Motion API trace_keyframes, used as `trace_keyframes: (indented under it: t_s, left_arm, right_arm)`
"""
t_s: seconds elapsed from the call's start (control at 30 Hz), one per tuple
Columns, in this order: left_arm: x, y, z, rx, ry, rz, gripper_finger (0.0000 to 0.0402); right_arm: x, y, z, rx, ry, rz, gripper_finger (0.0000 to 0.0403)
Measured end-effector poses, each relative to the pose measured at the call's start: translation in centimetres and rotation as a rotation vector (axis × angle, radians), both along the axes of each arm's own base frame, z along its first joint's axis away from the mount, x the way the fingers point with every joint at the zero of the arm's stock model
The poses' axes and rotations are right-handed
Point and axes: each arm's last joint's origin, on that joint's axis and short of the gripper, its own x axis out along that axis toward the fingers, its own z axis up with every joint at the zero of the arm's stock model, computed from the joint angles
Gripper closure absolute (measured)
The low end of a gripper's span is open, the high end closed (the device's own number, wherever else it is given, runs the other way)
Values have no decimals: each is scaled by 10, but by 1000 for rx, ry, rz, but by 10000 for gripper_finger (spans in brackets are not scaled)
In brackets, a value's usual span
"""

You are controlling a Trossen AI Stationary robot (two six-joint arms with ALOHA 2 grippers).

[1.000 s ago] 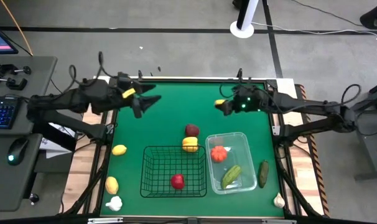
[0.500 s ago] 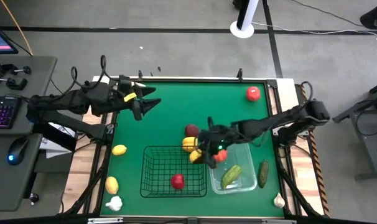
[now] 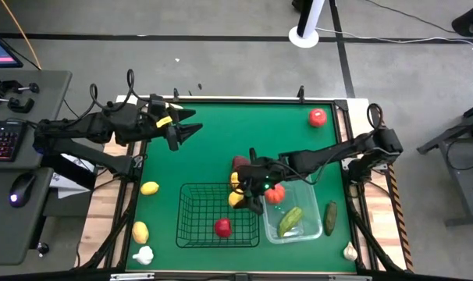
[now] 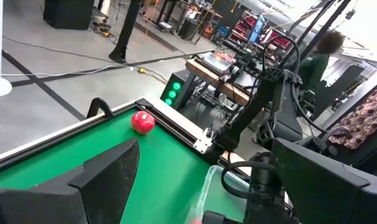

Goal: Sort produce into baskets
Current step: Put the right lemon into the wire basket, then put the corn into the transparent bin

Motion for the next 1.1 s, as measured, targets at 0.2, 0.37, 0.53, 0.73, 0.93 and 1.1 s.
trace_keyframes:
  t_s: [0.2,0.37,0.53,0.73,0.93,1.1]
  left_arm:
    - [0,0,0,0,0,-2,49]
    - [0,0,0,0,0,-2,49]
    - [0,0,0,-11,-4,0,49]
    - [11,13,-8,-188,84,128,51]
    - [13,78,-25,-215,790,344,53]
    - [15,157,-64,-357,1238,400,53]
  right_arm:
    - [-1,1,0,8,8,20,102]
    - [-1,0,-1,-15,1,30,38]
    - [2,-7,7,-84,-22,62,18]
    - [0,-34,59,-179,-20,68,37]
    - [-7,-57,109,-244,-51,40,38]
    - [-10,-63,130,-232,-87,8,38]
